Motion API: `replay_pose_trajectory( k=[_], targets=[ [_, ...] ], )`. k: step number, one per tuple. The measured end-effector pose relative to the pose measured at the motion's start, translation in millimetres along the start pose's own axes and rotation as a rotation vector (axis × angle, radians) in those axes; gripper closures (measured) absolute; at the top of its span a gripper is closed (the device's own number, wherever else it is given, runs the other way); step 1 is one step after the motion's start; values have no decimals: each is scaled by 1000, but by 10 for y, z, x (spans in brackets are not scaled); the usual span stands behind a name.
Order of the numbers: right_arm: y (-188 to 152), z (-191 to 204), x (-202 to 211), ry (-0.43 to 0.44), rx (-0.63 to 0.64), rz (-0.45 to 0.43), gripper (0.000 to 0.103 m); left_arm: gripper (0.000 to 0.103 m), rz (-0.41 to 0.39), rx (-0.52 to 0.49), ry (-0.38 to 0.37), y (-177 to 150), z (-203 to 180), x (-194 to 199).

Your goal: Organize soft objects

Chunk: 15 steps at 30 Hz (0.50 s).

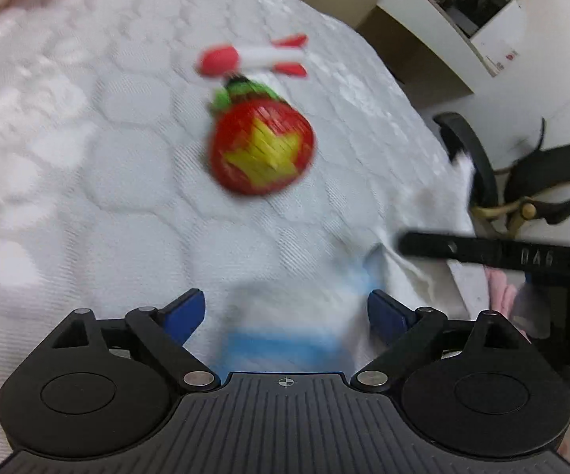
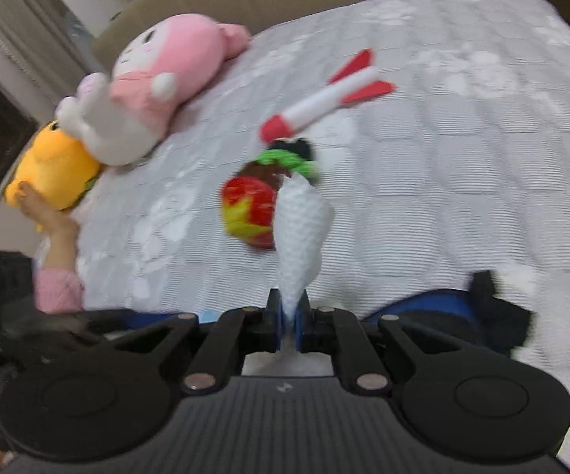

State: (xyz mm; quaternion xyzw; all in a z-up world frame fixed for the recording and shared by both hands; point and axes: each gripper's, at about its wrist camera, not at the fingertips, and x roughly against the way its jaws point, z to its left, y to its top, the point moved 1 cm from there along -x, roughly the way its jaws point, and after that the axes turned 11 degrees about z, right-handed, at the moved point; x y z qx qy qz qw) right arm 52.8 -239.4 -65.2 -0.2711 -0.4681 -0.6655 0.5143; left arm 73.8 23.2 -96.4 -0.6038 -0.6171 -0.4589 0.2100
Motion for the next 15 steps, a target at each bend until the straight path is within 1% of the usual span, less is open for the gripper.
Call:
replay_pose_trajectory(
  k=[1,3,6,9,11,14,15],
  targets=[
    [-24,-32,21,-11,-6,-2,95,10,-16,-9,25,16,16,63],
    [-77,-96,58,-15,-23,-4,95,10,-56,-57,113,25,5,198],
    [-153,-91,117,-11,-21,-15,95,9,-65,-202,215,-140,-182,345],
    [-227,-39,183,-5,8,-24,94,9,-6,-346,277,-493,-471,280],
    [-250,11,208,-6,24,-28,94,9,37,-423,322,-724,-645,129],
    [-279,66,245,1,38,-32,94,9,38,-591,475,-901,-905,-100],
    [-290,78,254,4,42,-31,93,9,43,-624,496,-889,-957,-180]
  ],
)
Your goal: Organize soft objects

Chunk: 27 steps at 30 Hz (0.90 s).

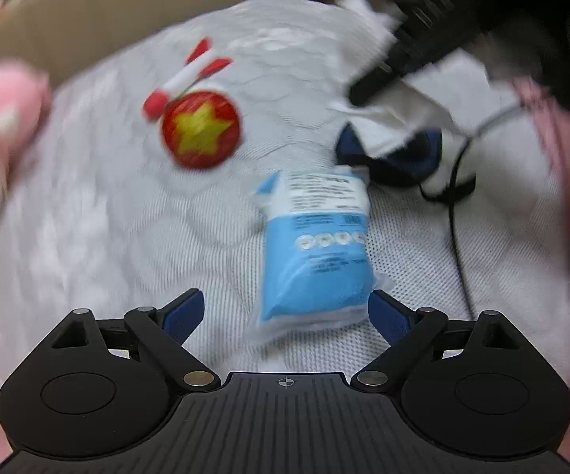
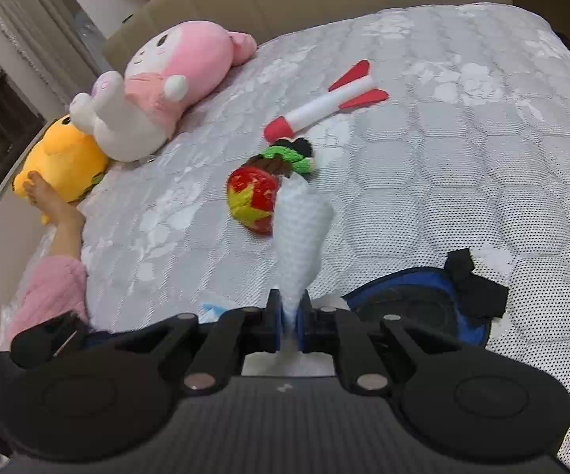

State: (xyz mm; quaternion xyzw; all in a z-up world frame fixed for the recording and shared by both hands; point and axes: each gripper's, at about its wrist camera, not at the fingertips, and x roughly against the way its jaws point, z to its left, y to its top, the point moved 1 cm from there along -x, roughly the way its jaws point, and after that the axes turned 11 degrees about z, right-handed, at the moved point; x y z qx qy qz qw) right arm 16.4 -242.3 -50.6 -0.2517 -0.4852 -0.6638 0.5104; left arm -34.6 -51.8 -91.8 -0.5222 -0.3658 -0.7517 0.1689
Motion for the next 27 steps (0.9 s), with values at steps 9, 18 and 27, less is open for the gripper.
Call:
replay_pose_trajectory(
  k=[9,18,27],
  targets=[
    [-109,-43,204,-40,-4,-38,93,41,-17,210,-284,411,365,-481],
    [338,322,-242,230,16,-7,93,41,-34,305,-274,572,542,-553],
    [182,69,-304,-30,39,34,94,40,-16,315,-290,527,533,-537]
  ],
)
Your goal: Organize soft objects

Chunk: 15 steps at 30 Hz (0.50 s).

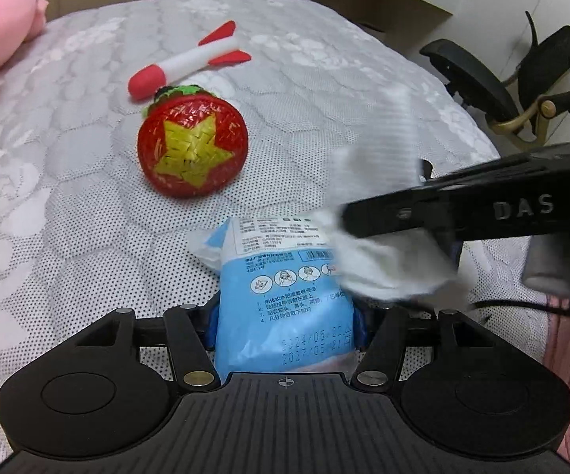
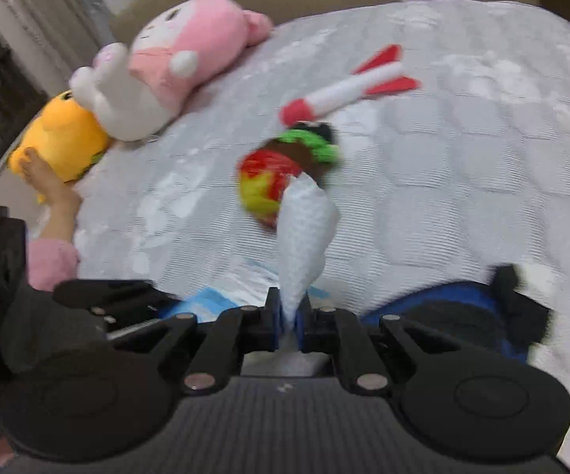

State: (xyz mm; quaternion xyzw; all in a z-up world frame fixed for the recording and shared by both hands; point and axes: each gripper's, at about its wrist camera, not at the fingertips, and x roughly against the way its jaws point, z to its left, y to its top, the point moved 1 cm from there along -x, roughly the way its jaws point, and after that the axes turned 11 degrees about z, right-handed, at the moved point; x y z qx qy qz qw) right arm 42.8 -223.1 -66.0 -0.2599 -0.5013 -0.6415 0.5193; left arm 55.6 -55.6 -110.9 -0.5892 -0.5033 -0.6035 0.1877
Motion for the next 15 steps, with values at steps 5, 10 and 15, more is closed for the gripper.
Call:
replay_pose_trajectory(
  k=[5,10,15],
  targets=[
    [-138,-297,266,-30,-60,-24,95,24,5,23,-97,51,32,157],
    [-216,-528,512,-27,-125,-80,95,9,-108,195,-336,193,342,563],
    [-294,-635,569,-12,-194,-122,94,7,-229,317,-136,642,604,595]
  ],
)
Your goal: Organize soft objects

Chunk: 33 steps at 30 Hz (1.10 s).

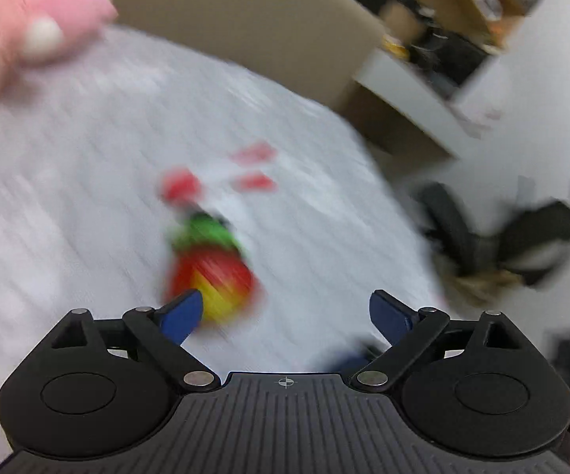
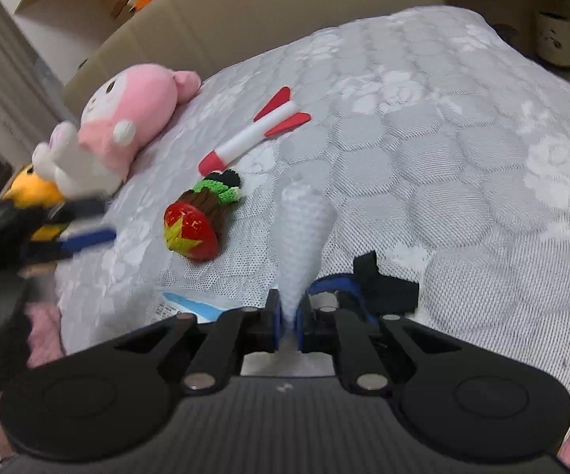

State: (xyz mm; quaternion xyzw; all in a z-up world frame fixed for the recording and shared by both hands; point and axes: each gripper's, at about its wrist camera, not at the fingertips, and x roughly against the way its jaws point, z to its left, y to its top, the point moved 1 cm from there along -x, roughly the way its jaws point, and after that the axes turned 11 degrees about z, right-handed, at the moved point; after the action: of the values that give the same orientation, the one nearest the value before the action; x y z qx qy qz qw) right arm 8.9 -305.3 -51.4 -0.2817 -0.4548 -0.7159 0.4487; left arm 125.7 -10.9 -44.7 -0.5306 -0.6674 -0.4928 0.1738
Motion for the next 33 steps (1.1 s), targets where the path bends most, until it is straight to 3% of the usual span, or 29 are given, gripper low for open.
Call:
replay_pose_trajectory(
  k=[4,6,8,9,10,14,16,21,24,26,27,29,31,33],
  targets=[
    [-124,-47,-35,11,-32,21,94,7,133,-4,214,365,30,-651],
    [-211,-59,-26,3,-40,29,94,7,213,-6,212,439,62,-936],
    [-288,-84,-14,-9,-51,36,94,8,234,-41,217,447,67,-1088],
    [-321,-113,-4,-16,-66,43,94,27,219,-60,228,434,77,-1102],
    [-353,-142,6,-22,-81,49,94,40,208,-64,225,422,106,-1074],
    [-425,-304,63,5,-173,68,94,42,172,-68,204,307,223,-665],
    [-421,-376,71,38,-214,74,94,41,174,-111,239,149,246,-383],
    [-371,-294,-71,26,-180,105,93,37,244,-69,271,-486,477,38],
    [-333,-164,-140,-9,-129,115,93,27,179,-110,350,-645,456,193],
    [-321,-108,-101,-26,-98,110,93,14,95,-157,382,-652,297,417],
    [-322,-103,-63,-29,-91,103,93,8,57,-183,367,-643,173,520],
    [-315,-147,2,-37,-94,91,92,8,-6,-238,325,-621,-85,700],
    [-306,-224,17,-46,-119,87,92,5,25,-312,255,-618,-343,610],
    [-307,-291,10,-39,-162,90,92,5,89,-387,247,-647,-544,327]
  ],
)
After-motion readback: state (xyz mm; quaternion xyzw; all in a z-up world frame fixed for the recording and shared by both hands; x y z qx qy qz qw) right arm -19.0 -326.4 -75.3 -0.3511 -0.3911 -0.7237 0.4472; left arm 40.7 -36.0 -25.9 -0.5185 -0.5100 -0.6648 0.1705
